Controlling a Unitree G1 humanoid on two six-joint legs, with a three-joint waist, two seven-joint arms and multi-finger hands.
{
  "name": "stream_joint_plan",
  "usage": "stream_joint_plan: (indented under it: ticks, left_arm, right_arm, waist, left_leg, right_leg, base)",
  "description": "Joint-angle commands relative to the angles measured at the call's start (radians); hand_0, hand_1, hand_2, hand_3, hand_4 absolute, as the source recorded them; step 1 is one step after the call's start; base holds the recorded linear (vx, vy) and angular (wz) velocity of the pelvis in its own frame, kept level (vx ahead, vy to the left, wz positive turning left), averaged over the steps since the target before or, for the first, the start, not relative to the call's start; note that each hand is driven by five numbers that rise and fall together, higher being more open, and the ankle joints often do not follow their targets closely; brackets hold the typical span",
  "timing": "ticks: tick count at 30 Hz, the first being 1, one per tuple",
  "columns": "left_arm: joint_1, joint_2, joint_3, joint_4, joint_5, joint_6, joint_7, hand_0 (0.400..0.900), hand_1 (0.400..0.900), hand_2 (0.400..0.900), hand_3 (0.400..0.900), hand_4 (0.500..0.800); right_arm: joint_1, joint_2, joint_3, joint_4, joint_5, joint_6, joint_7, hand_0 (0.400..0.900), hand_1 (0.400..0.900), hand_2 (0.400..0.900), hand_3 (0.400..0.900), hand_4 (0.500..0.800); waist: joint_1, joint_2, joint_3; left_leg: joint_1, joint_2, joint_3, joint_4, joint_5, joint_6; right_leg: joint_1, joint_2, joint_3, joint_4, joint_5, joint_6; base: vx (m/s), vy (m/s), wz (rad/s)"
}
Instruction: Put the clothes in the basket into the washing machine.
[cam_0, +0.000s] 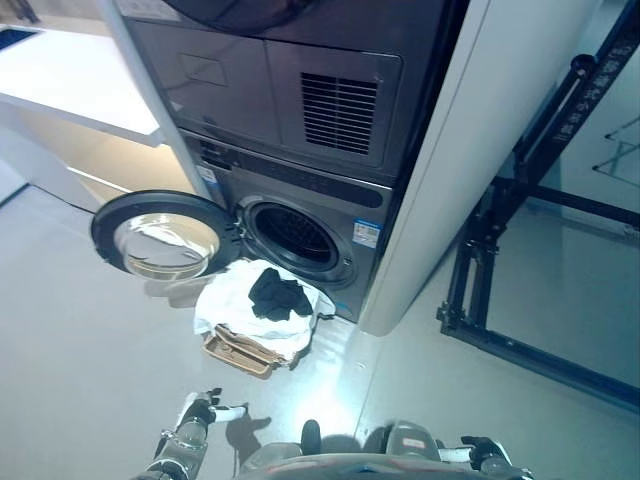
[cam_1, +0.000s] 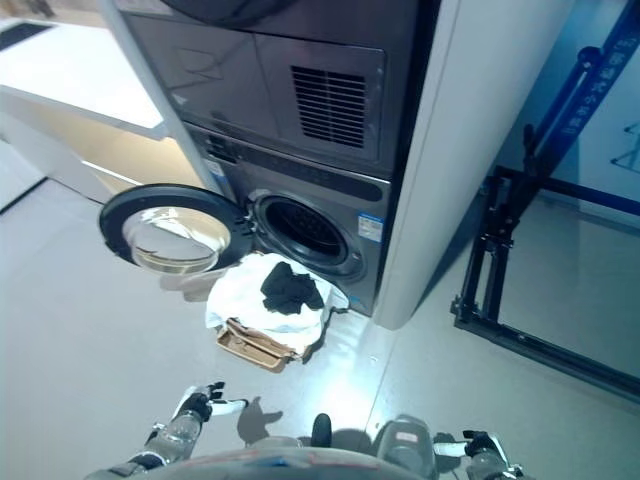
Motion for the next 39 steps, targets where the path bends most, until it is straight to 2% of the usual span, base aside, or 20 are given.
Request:
stream_joint_plan:
  ticks: [1, 5, 6, 7, 9, 12, 14, 16, 19, 21, 24, 26, 28, 30, 31, 34, 35, 37, 38, 39]
  left_arm:
    - [-0.006, -0.024, 0.051, 0.064, -0.025, 0.003, 0.067, 0.9, 0.9, 0.9, 0.9, 0.8]
    - [-0.005, -0.06, 0.06, 0.074, -0.057, 0.01, 0.059, 0.9, 0.9, 0.9, 0.9, 0.8]
    - [-0.009, -0.068, 0.063, 0.076, -0.078, 0.014, 0.062, 0.9, 0.9, 0.9, 0.9, 0.8]
    - [-0.009, -0.068, 0.063, 0.076, -0.078, 0.014, 0.062, 0.9, 0.9, 0.9, 0.9, 0.8]
    - [-0.035, -0.083, 0.042, 0.045, -0.097, 0.01, 0.07, 0.9, 0.9, 0.9, 0.9, 0.8]
    - [-0.045, -0.085, 0.01, 0.015, -0.084, 0.014, 0.08, 0.9, 0.9, 0.9, 0.9, 0.8]
    - [-0.044, -0.081, -0.012, 0.008, -0.05, 0.023, 0.09, 0.9, 0.9, 0.9, 0.9, 0.8]
    - [-0.05, -0.079, -0.029, 0.019, -0.021, 0.032, 0.095, 0.9, 0.9, 0.9, 0.9, 0.8]
    - [-0.045, -0.076, -0.029, 0.025, -0.003, 0.037, 0.096, 0.9, 0.9, 0.9, 0.9, 0.8]
    - [-0.034, -0.073, -0.021, 0.038, 0.002, 0.043, 0.095, 0.9, 0.9, 0.9, 0.9, 0.8]
    - [-0.041, -0.059, -0.049, 0.035, 0.028, 0.042, 0.086, 0.9, 0.9, 0.9, 0.9, 0.8]
    - [-0.062, -0.049, -0.081, 0.019, 0.035, 0.033, 0.06, 0.9, 0.9, 0.9, 0.9, 0.8]
    - [-0.077, -0.036, -0.121, -0.031, 0.036, 0.026, 0.035, 0.9, 0.9, 0.9, 0.9, 0.8]
    - [-0.105, -0.014, -0.172, -0.088, 0.047, 0.019, 0.005, 0.9, 0.9, 0.9, 0.9, 0.8]
    - [-0.119, -0.007, -0.187, -0.099, 0.061, 0.018, 0.005, 0.9, 0.9, 0.9, 0.9, 0.8]
    - [-0.143, 0.012, -0.191, -0.111, 0.083, 0.014, 0.011, 0.9, 0.9, 0.9, 0.9, 0.8]
    - [-0.171, 0.018, -0.205, -0.096, 0.116, 0.013, 0.014, 0.9, 0.9, 0.9, 0.9, 0.8]
    - [-0.185, 0.015, -0.207, -0.087, 0.126, 0.014, 0.018, 0.9, 0.9, 0.9, 0.9, 0.8]
    - [-0.184, 0.013, -0.215, -0.084, 0.135, 0.017, 0.02, 0.9, 0.9, 0.9, 0.9, 0.8]
    - [-0.182, 0.012, -0.215, -0.087, 0.137, 0.016, 0.031, 0.9, 0.9, 0.9, 0.9, 0.8]
  right_arm:
    - [-0.001, -0.048, -0.031, 0.053, 0.022, 0.003, -0.072, 0.9, 0.9, 0.9, 0.9, 0.8]
    - [0.019, -0.041, -0.033, 0.064, 0.019, 0.006, -0.073, 0.9, 0.9, 0.9, 0.9, 0.8]
    - [0.015, -0.04, -0.027, 0.062, 0.021, 0.007, -0.071, 0.9, 0.9, 0.9, 0.9, 0.8]
    - [0.015, -0.04, -0.027, 0.062, 0.021, 0.007, -0.071, 0.9, 0.9, 0.9, 0.9, 0.8]
    - [0.005, -0.042, -0.008, 0.035, 0.027, 0.008, -0.069, 0.9, 0.9, 0.9, 0.9, 0.8]
    - [0.001, -0.035, 0.003, 0.019, 0.037, 0.009, -0.08, 0.9, 0.9, 0.9, 0.9, 0.8]
    - [0.002, -0.03, 0.007, 0.007, 0.048, 0.006, -0.078, 0.9, 0.9, 0.9, 0.9, 0.8]
    - [0.004, -0.025, 0.009, 0.006, 0.056, 0.005, -0.079, 0.9, 0.9, 0.9, 0.9, 0.8]
    - [0.007, -0.022, 0.01, 0.006, 0.062, 0.005, -0.073, 0.9, 0.9, 0.9, 0.9, 0.8]
    - [0.008, -0.011, 0.019, 0.005, 0.055, 0.005, -0.068, 0.9, 0.9, 0.9, 0.9, 0.8]
    - [0.02, 0.004, -0.006, 0.002, 0.067, 0.007, -0.064, 0.9, 0.9, 0.9, 0.9, 0.8]
    - [0.046, 0.004, -0.028, 0.014, 0.071, 0.009, -0.058, 0.9, 0.9, 0.9, 0.9, 0.8]
    - [0.061, -0.009, -0.032, 0.008, 0.067, 0.014, -0.054, 0.9, 0.9, 0.9, 0.9, 0.8]
    - [0.052, -0.023, -0.039, -0.001, 0.08, 0.015, -0.054, 0.9, 0.9, 0.9, 0.9, 0.8]
    - [0.048, -0.028, -0.042, -0.001, 0.086, 0.015, -0.056, 0.9, 0.9, 0.9, 0.9, 0.8]
    - [0.046, -0.037, -0.044, -0.004, 0.085, 0.01, -0.057, 0.9, 0.9, 0.9, 0.9, 0.8]
    - [0.034, -0.039, -0.038, -0.003, 0.085, 0.008, -0.061, 0.9, 0.9, 0.9, 0.9, 0.8]
    - [0.032, -0.046, -0.046, 0.007, 0.085, 0.009, -0.065, 0.9, 0.9, 0.9, 0.9, 0.8]
    - [0.034, -0.045, -0.045, 0.013, 0.085, 0.01, -0.07, 0.9, 0.9, 0.9, 0.9, 0.8]
    - [0.041, -0.043, -0.047, 0.012, 0.08, 0.009, -0.072, 0.9, 0.9, 0.9, 0.9, 0.8]
  waist:
    - [0.005, -0.01, -0.023]
    - [-0.002, -0.028, -0.041]
    - [0.0, -0.039, -0.037]
    - [-0.001, -0.038, -0.037]
    - [0.031, -0.063, 0.008]
    - [0.043, -0.079, 0.0]
    - [0.057, -0.063, -0.007]
    - [0.057, -0.059, -0.012]
    - [0.062, -0.051, -0.025]
    - [0.067, -0.035, -0.05]
    - [0.071, -0.061, -0.075]
    - [0.055, -0.084, -0.074]
    - [0.027, -0.077, -0.043]
    - [-0.011, -0.042, -0.004]
    - [-0.024, -0.034, 0.006]
    - [-0.052, -0.031, 0.015]
    - [-0.065, -0.042, 0.019]
    - [-0.067, -0.042, 0.02]
    - [-0.067, -0.043, 0.014]
    - [-0.063, -0.043, 0.006]
  left_leg:
    - [0.016, 0.017, -0.032, 0.007, -0.047, -0.069]
    - [-0.011, 0.035, -0.021, 0.162, -0.11, -0.101]
    - [-0.057, 0.038, 0.005, 0.274, -0.089, -0.119]
    - [-0.063, 0.039, 0.004, 0.284, -0.094, -0.119]
    - [-0.215, 0.004, 0.038, 0.509, -0.057, -0.122]
    - [-0.325, 0.099, 0.17, 0.424, -0.043, -0.106]
    - [-0.327, 0.181, 0.223, 0.23, 0.062, -0.135]
    - [-0.328, 0.247, 0.295, 0.056, 0.113, -0.17]
    - [-0.348, 0.293, 0.304, -0.001, 0.149, -0.178]
    - [-0.321, 0.293, 0.28, -0.001, 0.169, -0.179]
    - [-0.305, 0.258, 0.279, 0.023, 0.183, -0.166]
    - [-0.277, 0.186, 0.27, 0.032, 0.148, -0.125]
    - [-0.242, 0.143, 0.267, 0.047, 0.115, -0.088]
    - [-0.22, 0.143, 0.251, 0.054, 0.094, -0.078]
    - [-0.208, 0.135, 0.247, 0.054, 0.088, -0.075]
    - [-0.148, 0.121, 0.271, 0.027, 0.06, -0.09]
    - [-0.13, 0.112, 0.276, 0.037, 0.027, -0.103]
    - [-0.137, 0.111, 0.266, 0.061, 0.026, -0.098]
    - [-0.131, 0.112, 0.267, 0.058, 0.024, -0.097]
    - [-0.116, 0.11, 0.275, 0.046, 0.025, -0.098]
  right_leg:
    - [0.028, 0.072, 0.066, -0.018, 0.179, -0.011]
    - [0.088, 0.072, 0.018, -0.021, 0.123, -0.044]
    - [0.115, 0.076, 0.012, -0.029, 0.113, -0.056]
    - [0.114, 0.077, 0.011, -0.029, 0.113, -0.056]
    - [0.151, 0.058, -0.012, -0.029, 0.091, -0.079]
    - [0.19, 0.042, -0.066, -0.059, 0.068, -0.073]
    - [0.234, 0.056, -0.086, -0.08, 0.051, -0.061]
    - [0.282, 0.043, -0.101, -0.09, 0.015, -0.038]
    - [0.3, 0.024, -0.11, -0.085, 0.008, -0.026]
    - [0.312, 0.016, -0.097, -0.055, -0.015, -0.014]
    - [0.324, -0.05, -0.086, 0.03, 0.004, 0.012]
    - [0.271, -0.126, -0.049, 0.188, 0.179, 0.031]
    - [0.192, -0.165, -0.007, 0.335, 0.333, 0.024]
    - [0.083, -0.111, 0.051, 0.432, 0.279, -0.004]
    - [0.048, -0.101, 0.045, 0.428, 0.258, -0.012]
    - [0.03, -0.103, -0.069, 0.219, 0.18, -0.017]
    - [0.036, -0.079, -0.077, 0.026, 0.175, -0.007]
    - [0.054, -0.079, -0.06, 0.032, 0.177, 0.0]
    - [0.058, -0.058, -0.048, 0.041, 0.162, 0.0]
    - [0.067, -0.06, -0.067, 0.028, 0.172, 0.001]
  base:
    - [0.32, -0.174, 0.43]
    - [0.3, -0.188, 0.38]
    - [0.17, -0.145, 0.26]
    - [0.1, -0.191, 0.28]
    - [0.07, -0.18, 0.42]
    - [0.17, -0.07, 0.59]
    - [0.3, 0.08, 0.48]
    - [0.37, 0.147, 0.42]
    - [0.21, 0.149, -0.05]
    - [0.37, 0.272, -0.27]
    - [0.32, 0.301, 0.11]
    - [0.25, 0.337, 0.39]
    - [0.15, 0.314, 0.32]
    - [0.12, 0.246, 0.17]
    - [0.2, 0.178, 0.01]
    - [0.25, 0.037, -0.14]
    - [0.19, -0.076, -0.06]
    - [0.14, -0.039, 0.04]
    - [0.17, -0.004, -0.03]
    - [0.2, -0.008, -0.07]
